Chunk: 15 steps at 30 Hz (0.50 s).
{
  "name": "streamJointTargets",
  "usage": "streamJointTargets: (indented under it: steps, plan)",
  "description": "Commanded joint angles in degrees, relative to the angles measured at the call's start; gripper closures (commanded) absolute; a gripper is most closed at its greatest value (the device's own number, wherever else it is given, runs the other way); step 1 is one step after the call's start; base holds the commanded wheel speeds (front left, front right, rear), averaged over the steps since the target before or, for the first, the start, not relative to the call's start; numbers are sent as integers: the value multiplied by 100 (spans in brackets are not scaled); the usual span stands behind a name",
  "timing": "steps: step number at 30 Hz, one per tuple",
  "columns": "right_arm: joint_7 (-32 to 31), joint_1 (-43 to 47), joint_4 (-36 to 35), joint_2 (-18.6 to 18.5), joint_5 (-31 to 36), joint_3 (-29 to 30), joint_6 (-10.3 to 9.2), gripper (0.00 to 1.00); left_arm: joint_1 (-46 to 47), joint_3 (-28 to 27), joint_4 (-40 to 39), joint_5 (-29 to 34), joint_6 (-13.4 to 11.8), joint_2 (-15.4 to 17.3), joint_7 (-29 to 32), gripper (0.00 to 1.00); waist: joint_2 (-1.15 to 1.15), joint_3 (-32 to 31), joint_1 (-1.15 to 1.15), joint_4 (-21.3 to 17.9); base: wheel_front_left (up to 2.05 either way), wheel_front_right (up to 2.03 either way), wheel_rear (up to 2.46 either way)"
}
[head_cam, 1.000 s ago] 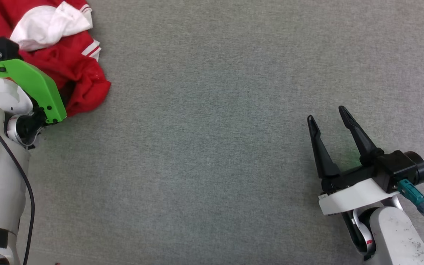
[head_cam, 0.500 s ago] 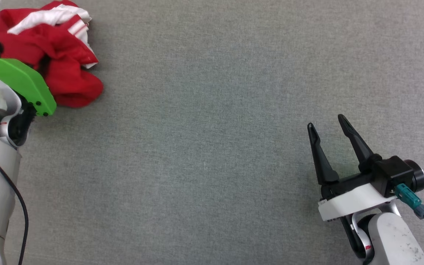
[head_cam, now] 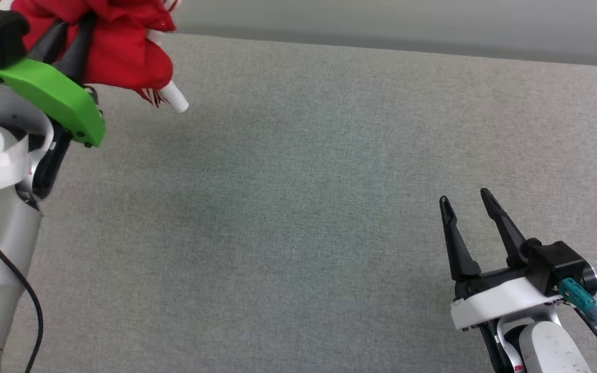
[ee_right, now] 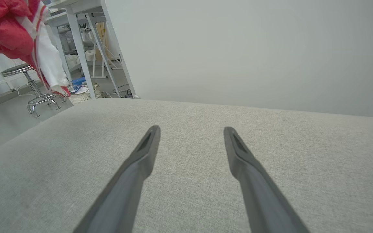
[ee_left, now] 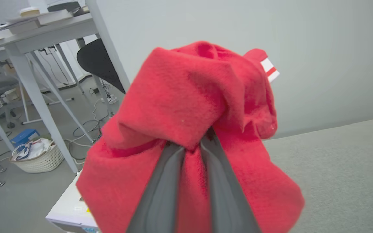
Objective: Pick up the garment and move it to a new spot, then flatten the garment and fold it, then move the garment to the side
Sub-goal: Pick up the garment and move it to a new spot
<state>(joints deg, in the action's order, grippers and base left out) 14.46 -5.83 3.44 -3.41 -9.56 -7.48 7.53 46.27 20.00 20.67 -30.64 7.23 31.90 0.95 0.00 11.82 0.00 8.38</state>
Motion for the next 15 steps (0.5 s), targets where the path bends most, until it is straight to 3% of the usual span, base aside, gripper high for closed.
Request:
streamJointTargets:
  steps: [1,9,15]
  plan:
    - [54,92,6,20,-52,59,-4,0,-109,27,-179,3,-36,-85,-62,100,0,-258,0,-167,0,0,0]
    - [54,152,-34,48,-50,219,-4,0,-203,534,-1062,7,-50,-585,79,100,0,-416,0,-701,0,0,0]
    - [54,131,-50,52,-106,295,-4,0,-246,1093,-1006,50,-17,-1005,17,100,0,-394,0,-1306,0,0,0]
